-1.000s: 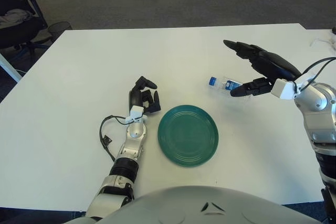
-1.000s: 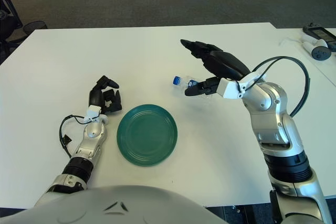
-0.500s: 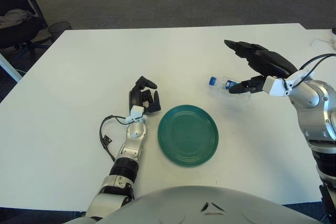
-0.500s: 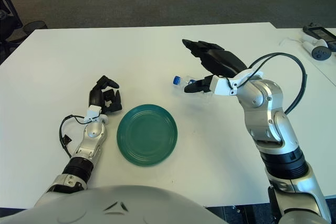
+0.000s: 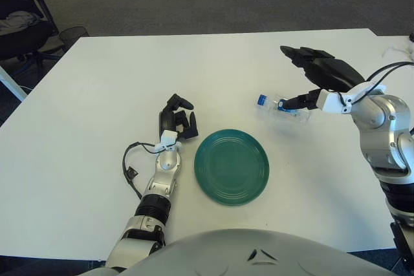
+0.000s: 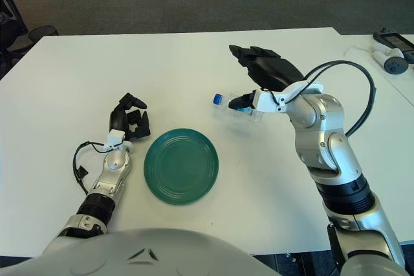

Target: Put the bottle into the plate.

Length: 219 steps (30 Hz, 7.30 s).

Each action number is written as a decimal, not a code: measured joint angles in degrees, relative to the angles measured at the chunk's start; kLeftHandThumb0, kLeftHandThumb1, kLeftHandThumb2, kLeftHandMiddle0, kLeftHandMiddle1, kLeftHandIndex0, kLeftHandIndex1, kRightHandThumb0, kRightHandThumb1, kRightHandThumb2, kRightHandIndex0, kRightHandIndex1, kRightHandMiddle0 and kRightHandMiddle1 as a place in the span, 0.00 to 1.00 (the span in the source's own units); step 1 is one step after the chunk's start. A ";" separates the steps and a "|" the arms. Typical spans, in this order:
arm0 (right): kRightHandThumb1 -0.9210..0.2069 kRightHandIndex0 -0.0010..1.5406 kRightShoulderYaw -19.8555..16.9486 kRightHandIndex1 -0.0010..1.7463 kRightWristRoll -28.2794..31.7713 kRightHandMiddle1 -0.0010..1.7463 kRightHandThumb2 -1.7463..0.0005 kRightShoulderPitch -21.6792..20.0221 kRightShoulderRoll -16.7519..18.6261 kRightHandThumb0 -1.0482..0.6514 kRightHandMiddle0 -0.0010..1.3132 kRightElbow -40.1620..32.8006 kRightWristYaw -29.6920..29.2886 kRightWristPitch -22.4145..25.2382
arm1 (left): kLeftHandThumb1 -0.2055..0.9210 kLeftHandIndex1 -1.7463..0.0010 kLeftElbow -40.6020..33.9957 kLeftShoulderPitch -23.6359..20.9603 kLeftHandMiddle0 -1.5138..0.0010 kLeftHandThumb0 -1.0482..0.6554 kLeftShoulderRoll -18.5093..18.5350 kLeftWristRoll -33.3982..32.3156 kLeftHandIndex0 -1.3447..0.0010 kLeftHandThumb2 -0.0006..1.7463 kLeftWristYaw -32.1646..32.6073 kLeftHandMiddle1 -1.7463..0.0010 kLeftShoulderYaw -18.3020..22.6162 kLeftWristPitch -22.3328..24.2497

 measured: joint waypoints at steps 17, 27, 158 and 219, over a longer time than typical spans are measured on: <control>0.00 0.00 6.60 0.00 -5.41 0.00 0.88 -2.84 3.22 0.00 0.00 16.60 -5.97 -0.95 | 0.39 0.00 0.10 -0.04 0.17 0.32 0.01 -0.03 0.50 0.81 -0.09 0.00 0.04 -0.32; 0.00 0.00 9.65 0.00 -7.00 0.00 0.80 -4.90 3.76 0.00 0.00 32.23 -15.49 -5.71 | 0.39 0.00 0.10 -0.05 0.17 0.32 0.02 -0.43 0.50 0.81 -0.48 0.00 0.07 -0.61; 0.00 0.00 23.66 0.00 -8.86 0.00 0.80 -22.58 12.44 0.00 0.00 79.55 -33.97 -19.80 | 0.34 0.00 0.05 -0.04 0.17 0.31 0.00 0.61 0.47 0.85 0.98 0.00 -0.04 0.07; 0.89 0.67 23.85 0.78 -6.14 1.00 0.06 -20.91 12.79 0.62 0.55 81.43 -45.94 -26.32 | 0.33 0.00 -0.23 0.04 0.17 0.31 0.01 0.45 0.46 0.86 0.90 0.00 0.00 0.02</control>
